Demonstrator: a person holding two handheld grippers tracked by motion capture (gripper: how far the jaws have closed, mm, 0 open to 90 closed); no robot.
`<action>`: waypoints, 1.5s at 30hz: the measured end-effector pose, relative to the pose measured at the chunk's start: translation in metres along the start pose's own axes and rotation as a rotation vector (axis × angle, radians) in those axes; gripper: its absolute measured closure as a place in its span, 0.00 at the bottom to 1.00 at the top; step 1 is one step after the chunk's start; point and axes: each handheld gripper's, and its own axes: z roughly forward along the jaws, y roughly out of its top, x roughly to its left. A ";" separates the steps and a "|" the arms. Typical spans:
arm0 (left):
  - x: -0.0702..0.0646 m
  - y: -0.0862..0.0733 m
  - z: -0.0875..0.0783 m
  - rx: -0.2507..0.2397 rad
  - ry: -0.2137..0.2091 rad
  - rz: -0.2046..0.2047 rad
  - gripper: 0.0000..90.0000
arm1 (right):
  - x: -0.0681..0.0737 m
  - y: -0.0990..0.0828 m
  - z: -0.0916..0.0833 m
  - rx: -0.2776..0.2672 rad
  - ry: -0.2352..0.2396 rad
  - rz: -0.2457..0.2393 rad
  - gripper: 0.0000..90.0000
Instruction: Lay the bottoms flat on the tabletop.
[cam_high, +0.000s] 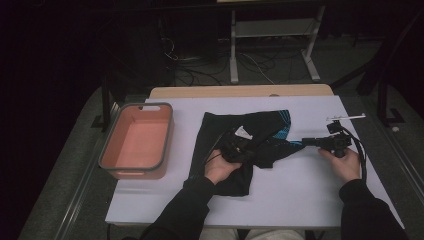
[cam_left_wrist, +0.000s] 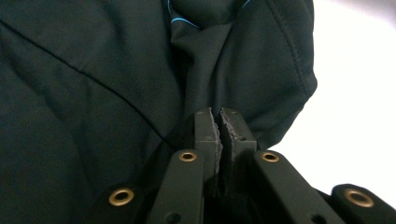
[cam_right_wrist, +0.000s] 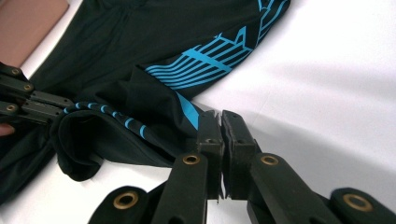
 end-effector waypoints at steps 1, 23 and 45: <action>-0.001 0.000 -0.001 -0.001 0.004 0.003 0.87 | 0.000 0.000 0.000 0.000 0.001 0.001 0.95; -0.075 0.025 0.002 0.057 -0.148 0.221 0.81 | -0.005 -0.002 0.002 0.022 -0.008 0.021 0.95; -0.045 0.026 0.032 0.058 -0.101 0.177 0.80 | -0.008 -0.003 0.001 0.021 -0.011 0.035 0.95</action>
